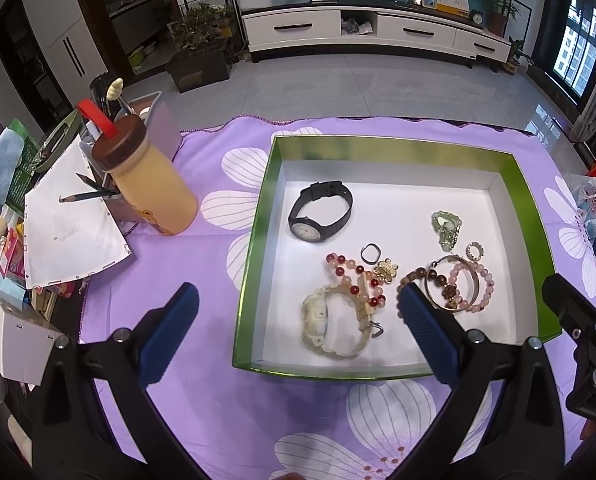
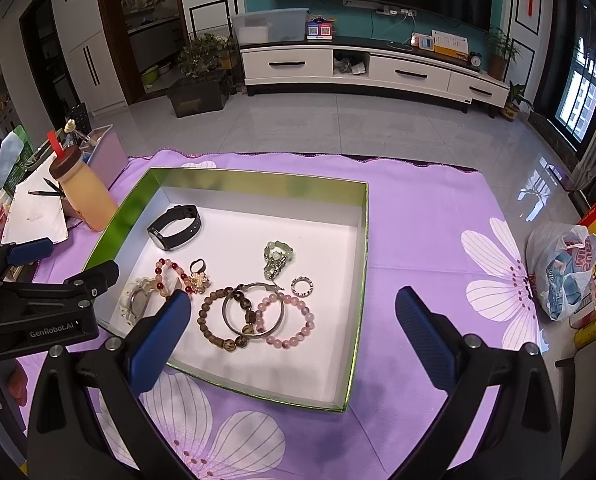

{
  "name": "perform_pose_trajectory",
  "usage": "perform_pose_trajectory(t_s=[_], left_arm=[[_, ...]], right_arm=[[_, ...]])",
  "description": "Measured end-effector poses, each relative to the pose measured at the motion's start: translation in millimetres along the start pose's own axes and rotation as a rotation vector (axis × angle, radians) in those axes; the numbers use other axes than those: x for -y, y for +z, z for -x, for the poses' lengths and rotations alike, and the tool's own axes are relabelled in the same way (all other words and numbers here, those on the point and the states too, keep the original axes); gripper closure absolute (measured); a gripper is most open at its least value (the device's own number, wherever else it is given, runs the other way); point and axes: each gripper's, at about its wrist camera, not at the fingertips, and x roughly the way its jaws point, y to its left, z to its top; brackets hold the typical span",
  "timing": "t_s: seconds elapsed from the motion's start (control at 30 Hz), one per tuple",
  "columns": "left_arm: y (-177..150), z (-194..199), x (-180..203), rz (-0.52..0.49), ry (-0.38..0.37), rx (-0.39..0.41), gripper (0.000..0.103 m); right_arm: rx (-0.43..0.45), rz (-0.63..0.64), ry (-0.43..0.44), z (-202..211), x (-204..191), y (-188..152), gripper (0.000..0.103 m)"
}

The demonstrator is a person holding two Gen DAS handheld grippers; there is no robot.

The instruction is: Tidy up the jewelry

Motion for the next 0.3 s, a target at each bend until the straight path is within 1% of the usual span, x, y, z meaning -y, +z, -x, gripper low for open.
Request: perform_pose_trajectory(t_s=[0.3], left_arm=[[-0.3,-1.4,-1.4,0.005,0.006,-0.006,0.002]], right_arm=[[0.002,0.001,-0.001,-0.1,0.1,1.1,0.001]])
